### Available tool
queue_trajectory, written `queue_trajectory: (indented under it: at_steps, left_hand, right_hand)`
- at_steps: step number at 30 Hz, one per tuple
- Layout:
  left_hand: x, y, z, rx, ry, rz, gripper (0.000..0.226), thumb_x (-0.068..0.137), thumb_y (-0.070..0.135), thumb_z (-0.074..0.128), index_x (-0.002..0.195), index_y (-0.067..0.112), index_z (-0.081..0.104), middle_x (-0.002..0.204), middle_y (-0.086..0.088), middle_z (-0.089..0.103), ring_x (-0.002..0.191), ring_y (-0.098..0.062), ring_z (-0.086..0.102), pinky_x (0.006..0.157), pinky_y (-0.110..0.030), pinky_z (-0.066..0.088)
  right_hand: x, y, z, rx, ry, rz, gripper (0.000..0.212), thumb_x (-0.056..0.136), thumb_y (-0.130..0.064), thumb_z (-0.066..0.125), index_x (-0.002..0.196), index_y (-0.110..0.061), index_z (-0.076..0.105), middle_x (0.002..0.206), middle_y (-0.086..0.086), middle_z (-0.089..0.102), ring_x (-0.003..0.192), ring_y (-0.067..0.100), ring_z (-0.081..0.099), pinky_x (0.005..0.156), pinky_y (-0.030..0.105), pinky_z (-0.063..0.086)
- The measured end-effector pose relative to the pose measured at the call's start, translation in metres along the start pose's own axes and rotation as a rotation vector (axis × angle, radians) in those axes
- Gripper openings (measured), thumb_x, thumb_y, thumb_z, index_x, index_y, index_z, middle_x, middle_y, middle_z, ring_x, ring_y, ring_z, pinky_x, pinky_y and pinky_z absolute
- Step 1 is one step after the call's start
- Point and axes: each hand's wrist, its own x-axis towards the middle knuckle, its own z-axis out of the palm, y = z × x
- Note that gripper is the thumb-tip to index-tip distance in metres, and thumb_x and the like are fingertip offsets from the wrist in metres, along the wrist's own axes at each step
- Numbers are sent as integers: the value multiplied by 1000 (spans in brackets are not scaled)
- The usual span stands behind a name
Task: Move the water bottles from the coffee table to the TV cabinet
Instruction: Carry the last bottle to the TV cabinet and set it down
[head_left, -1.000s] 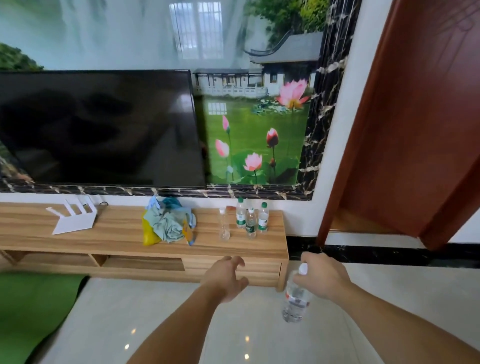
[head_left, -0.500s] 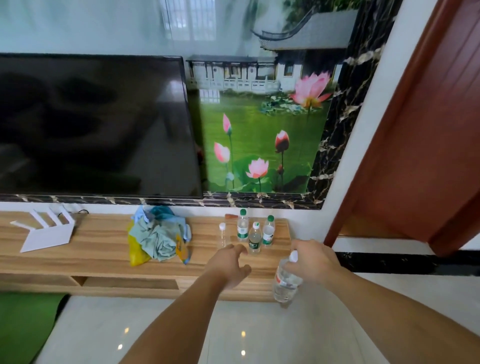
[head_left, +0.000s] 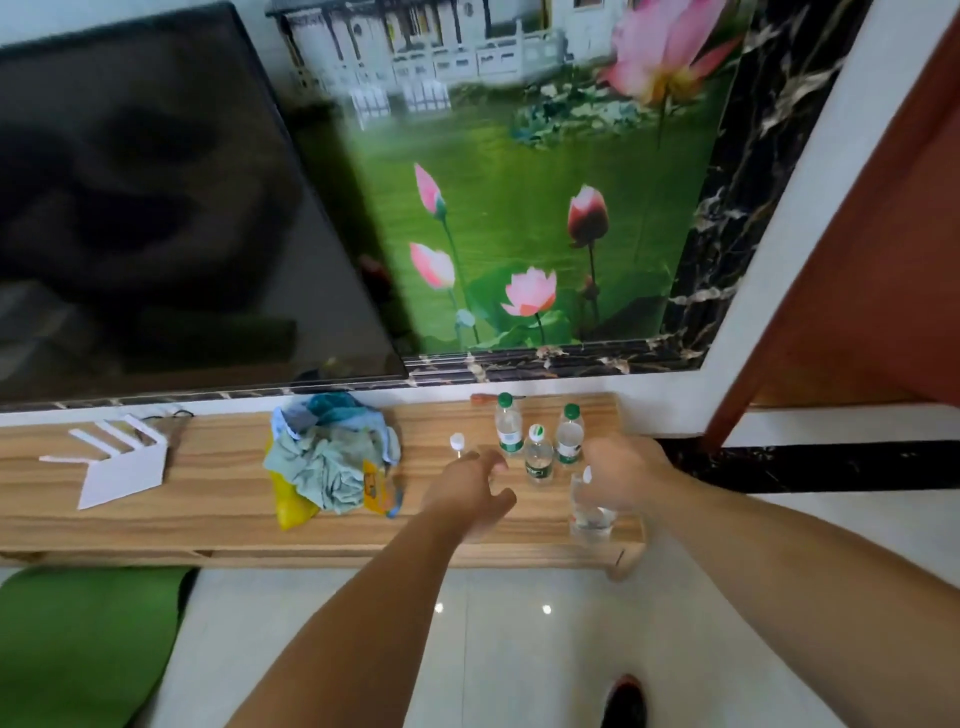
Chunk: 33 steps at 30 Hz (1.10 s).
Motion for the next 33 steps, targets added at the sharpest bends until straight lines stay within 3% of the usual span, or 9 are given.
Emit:
queue_trajectory:
  at_steps: [4, 10, 17, 21, 25, 27, 30, 33]
  left_hand:
    - [37, 3, 9, 20, -54, 16, 42, 80, 42, 55, 121, 33, 52, 124, 4, 57, 108, -18, 54, 73, -28, 38]
    - [102, -27, 0, -55, -93, 5, 39, 79, 40, 55, 117, 33, 52, 118, 0, 58, 103, -23, 55, 81, -33, 46]
    - [174, -35, 4, -86, -181, 42, 42, 82, 37, 57, 122, 28, 52, 122, -4, 57, 108, -25, 55, 87, -37, 47]
    - [190, -38, 15, -91, -227, 73, 42, 81, 38, 56, 121, 26, 52, 120, -4, 58, 107, -27, 55, 82, -37, 45]
    - [197, -50, 17, -136, -258, -6, 41, 81, 37, 55, 121, 27, 52, 121, -2, 56, 109, -24, 53, 89, -40, 47]
    - [195, -56, 21, -130, -286, -46, 40, 81, 36, 54, 120, 28, 52, 121, -2, 55, 107, -22, 54, 88, -40, 48]
    - [193, -62, 29, -108, -320, -91, 39, 82, 34, 54, 120, 26, 52, 121, -2, 56, 106, -22, 55, 87, -38, 47]
    - [191, -60, 36, -128, -317, -108, 38, 83, 33, 54, 120, 25, 52, 120, -3, 56, 106, -23, 55, 90, -38, 47]
  right_hand:
    - [37, 12, -3, -31, -39, 21, 25, 68, -48, 63, 78, -27, 56, 79, -6, 61, 73, 16, 58, 58, 30, 50]
    - [89, 11, -16, -42, -61, 61, 40, 69, -48, 62, 104, -29, 60, 96, -4, 64, 88, 20, 62, 71, 31, 52]
    - [126, 19, -2, 3, -145, 166, 45, 70, -54, 60, 109, -33, 53, 86, -10, 56, 82, 17, 57, 67, 32, 47]
    - [146, 26, 9, 24, -183, 175, 48, 69, -55, 59, 112, -34, 51, 97, -9, 59, 83, 16, 54, 66, 31, 44]
    - [165, 30, 21, -9, -223, 162, 45, 71, -53, 61, 110, -33, 49, 80, -15, 41, 78, 14, 46, 60, 29, 37]
    - [167, 33, 32, -3, -237, 175, 44, 72, -53, 60, 108, -31, 48, 76, -14, 42, 76, 16, 49, 59, 29, 36]
    - [168, 41, 55, 25, -252, 187, 46, 75, -56, 57, 109, -26, 46, 95, -3, 58, 89, 23, 58, 66, 31, 39]
    - [176, 51, 66, 43, -290, 215, 49, 75, -52, 60, 113, -23, 48, 107, 2, 59, 95, 24, 59, 70, 32, 41]
